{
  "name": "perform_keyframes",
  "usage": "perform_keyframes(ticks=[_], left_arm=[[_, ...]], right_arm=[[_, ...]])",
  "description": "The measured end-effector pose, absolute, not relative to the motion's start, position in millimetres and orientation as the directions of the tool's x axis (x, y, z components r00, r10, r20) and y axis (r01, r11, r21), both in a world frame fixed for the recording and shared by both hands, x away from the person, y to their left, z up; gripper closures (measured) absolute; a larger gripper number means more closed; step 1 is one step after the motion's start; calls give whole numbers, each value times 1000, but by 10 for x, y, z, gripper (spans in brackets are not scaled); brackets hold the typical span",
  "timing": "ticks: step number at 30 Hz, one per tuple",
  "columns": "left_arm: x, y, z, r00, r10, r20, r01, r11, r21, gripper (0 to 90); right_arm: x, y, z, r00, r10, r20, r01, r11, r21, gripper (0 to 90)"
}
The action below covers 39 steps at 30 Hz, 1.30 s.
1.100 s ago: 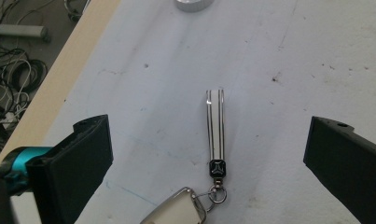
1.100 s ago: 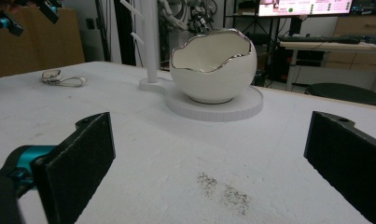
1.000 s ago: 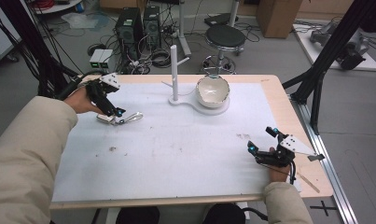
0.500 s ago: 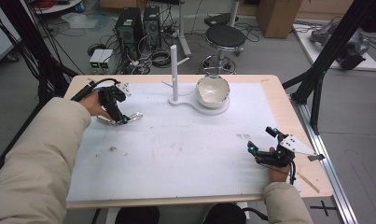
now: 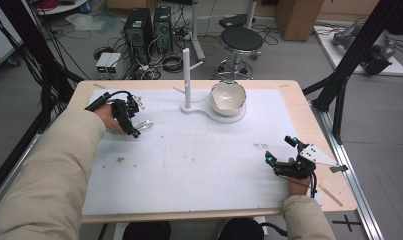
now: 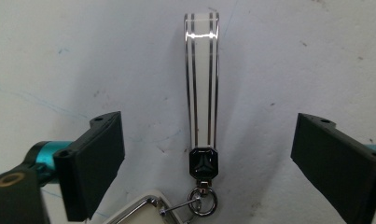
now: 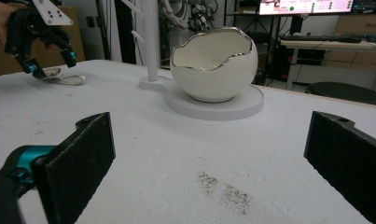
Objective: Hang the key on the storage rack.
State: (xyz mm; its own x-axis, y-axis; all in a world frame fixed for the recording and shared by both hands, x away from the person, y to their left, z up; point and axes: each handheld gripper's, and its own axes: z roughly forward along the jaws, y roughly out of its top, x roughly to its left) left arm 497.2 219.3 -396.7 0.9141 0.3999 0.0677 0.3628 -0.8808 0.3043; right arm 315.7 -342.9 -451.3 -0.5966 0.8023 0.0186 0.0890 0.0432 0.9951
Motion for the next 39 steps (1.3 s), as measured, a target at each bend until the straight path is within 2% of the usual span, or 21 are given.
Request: perform_keyframes(ticks=[2, 3, 4, 5, 6, 7, 10, 11, 13, 19, 33, 39], left_arm=[[4983, 2204, -3968, 912, 403, 73, 367, -883, 292, 151], [4983, 2208, -3970, 910, 409, 68, 374, -879, 296, 231], [4986, 2213, -3967, 909, 409, 73, 373, -881, 292, 231], [4991, 2217, -3965, 907, 414, 73, 378, -880, 288, 282], [4991, 2221, -3965, 902, 428, 60, 394, -872, 290, 282], [4995, 2224, -3966, 905, 423, 48, 393, -873, 287, 336], [4999, 2219, -3976, 906, 422, 42, 397, -878, 267, 370], [5002, 2218, -3982, 904, 425, 37, 401, -877, 265, 410], [5004, 2215, -3989, 903, 428, 37, 405, -877, 258, 416], [5007, 2211, -4013, 904, 427, 29, 410, -882, 232, 524], [5009, 2207, -4020, 904, 427, 28, 411, -884, 223, 639], [5017, 2198, -4032, 906, 422, 18, 411, -889, 201, 733]], right_arm=[[3157, -3429, -4513, -598, 801, 17, 89, 46, 995, 9], [3158, -3429, -4513, -598, 801, 16, 89, 47, 995, 9], [3158, -3429, -4513, -598, 801, 16, 89, 47, 995, 9], [3158, -3428, -4512, -597, 802, 16, 92, 48, 995, 9], [3158, -3428, -4512, -597, 802, 16, 92, 48, 995, 9], [3156, -3423, -4512, -596, 803, 19, 96, 48, 994, 9], [3161, -3423, -4512, -598, 801, 10, 92, 56, 994, 9], [3161, -3422, -4511, -597, 802, 10, 91, 56, 994, 9], [3157, -3420, -4512, -598, 802, 14, 97, 54, 994, 9], [3157, -3420, -4511, -597, 802, 13, 97, 56, 994, 9], [3157, -3420, -4512, -598, 802, 15, 97, 54, 994, 9], [3161, -3422, -4511, -597, 802, 15, 94, 51, 994, 9]])
